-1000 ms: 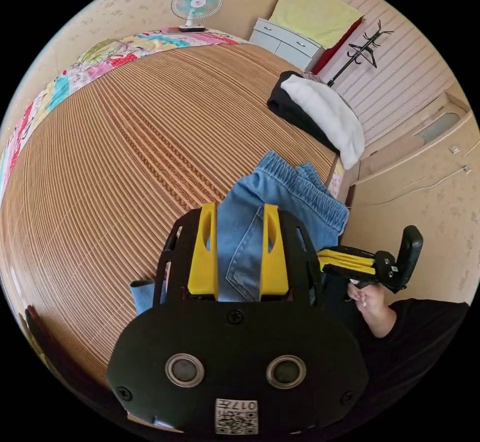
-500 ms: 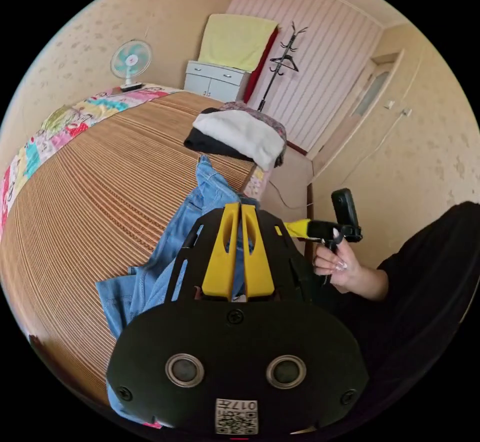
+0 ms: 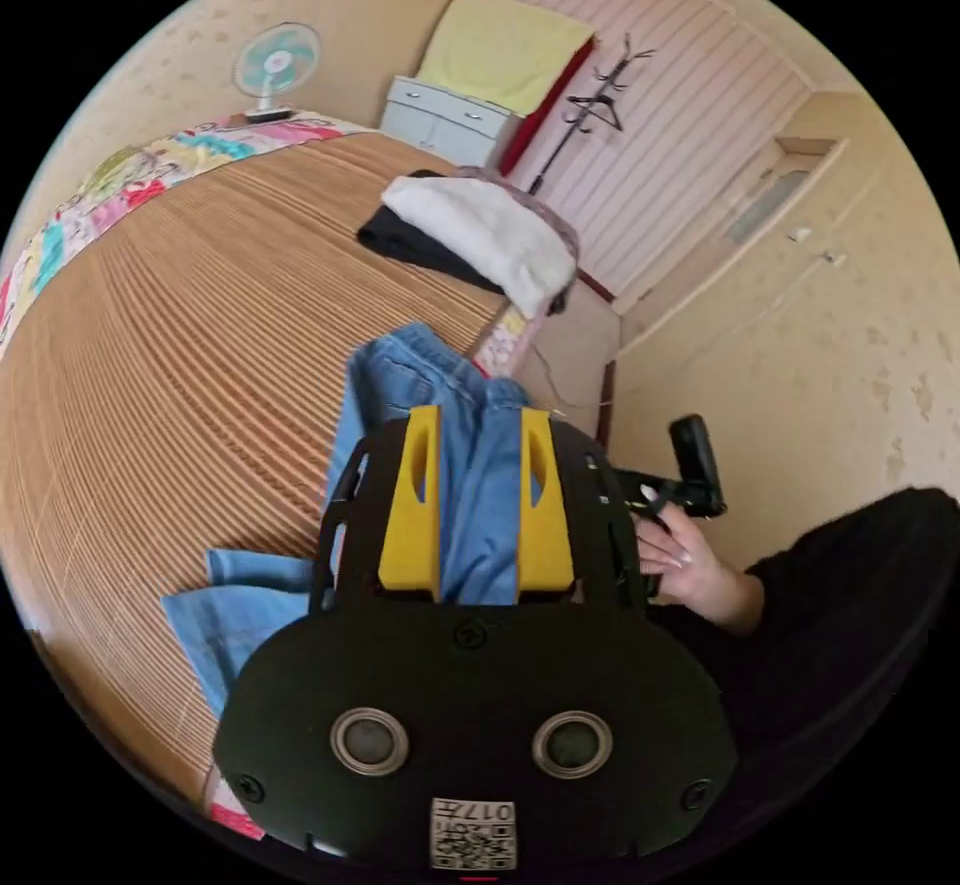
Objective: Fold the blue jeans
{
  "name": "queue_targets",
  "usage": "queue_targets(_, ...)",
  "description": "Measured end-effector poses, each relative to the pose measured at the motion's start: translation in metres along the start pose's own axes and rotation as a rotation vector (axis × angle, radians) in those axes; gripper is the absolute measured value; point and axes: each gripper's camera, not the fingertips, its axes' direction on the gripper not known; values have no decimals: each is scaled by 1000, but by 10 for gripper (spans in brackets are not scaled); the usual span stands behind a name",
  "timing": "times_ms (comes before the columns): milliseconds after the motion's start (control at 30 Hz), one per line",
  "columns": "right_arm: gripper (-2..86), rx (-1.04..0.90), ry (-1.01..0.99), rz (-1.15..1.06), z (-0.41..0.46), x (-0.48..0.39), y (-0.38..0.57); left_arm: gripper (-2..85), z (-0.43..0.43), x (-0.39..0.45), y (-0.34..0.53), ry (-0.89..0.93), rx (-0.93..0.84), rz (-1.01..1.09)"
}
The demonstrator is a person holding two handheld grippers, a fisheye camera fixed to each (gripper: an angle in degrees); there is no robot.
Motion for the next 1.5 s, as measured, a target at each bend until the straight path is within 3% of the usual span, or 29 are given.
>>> queue_targets(133, -4, -11, 8, 32, -8, -2, 9, 152, 95, -3, -40, -202, -260, 35)
queue_targets(200, -3, -5, 36, 29, -12, -8, 14, 127, 88, 23, -30, -238, -198, 109)
queue_targets(233, -3, -4, 35, 14, -16, -15, 16, 66, 81, 32, -23, -181, -186, 105)
queue_targets(300, -3, -6, 38, -24, -23, -28, 19, 28, 53, 33, -5, -140, -115, 35)
queue_targets(367, -3, -22, 32, -102, -34, -49, 19, 19, 5, 26, 19, 19, 10, -9)
queue_targets(433, -3, -20, 5, -191, -47, -69, 19, 9, -90, 15, 67, 189, 248, -49)
queue_targets(500, -3, 8, -51, -317, -67, -96, 16, 5, -179, 14, 110, 208, 446, -34)
queue_targets(633, -2, 57, -343, -755, -113, -195, 1, 2, -382, 18, 183, 323, 848, 90)
queue_targets(700, 0, 46, -457, -954, -121, -256, -4, 2, -453, 36, 188, 353, 940, 201)
queue_targets(833, 2, 145, -433, -1295, -118, -397, -3, 4, -581, 93, 170, 197, 1041, 409)
queue_targets(900, 5, 173, -385, -1309, -106, -444, -19, 6, -619, 94, 134, 96, 1014, 419)
queue_targets(967, 10, 69, -252, -1254, -58, -509, -75, 10, -650, 64, 65, 18, 948, 319)
queue_targets(1033, 18, 85, -148, -1193, 1, -560, -138, 20, -685, -28, -71, -11, 864, 52)
queue_targets(1133, 77, 119, 297, -1043, 126, -638, -237, 90, -709, -158, -198, -33, 729, -282)
queue_targets(1167, 109, 140, 462, -948, 160, -648, -258, 113, -709, -176, -207, -18, 706, -338)
queue_targets(1233, 129, 117, 560, -886, 195, -645, -264, 136, -697, -203, -205, 4, 738, -400)
queue_targets(1300, 128, 96, 520, -907, 218, -628, -250, 128, -664, -203, -194, 6, 709, -300)
queue_targets(1367, 122, 8, 412, -1044, 247, -579, -212, 119, -608, -208, -178, -21, 568, -265)
queue_targets(1500, 113, -239, 362, -1078, 297, -461, -156, 124, -437, -218, -97, -80, 238, -253)
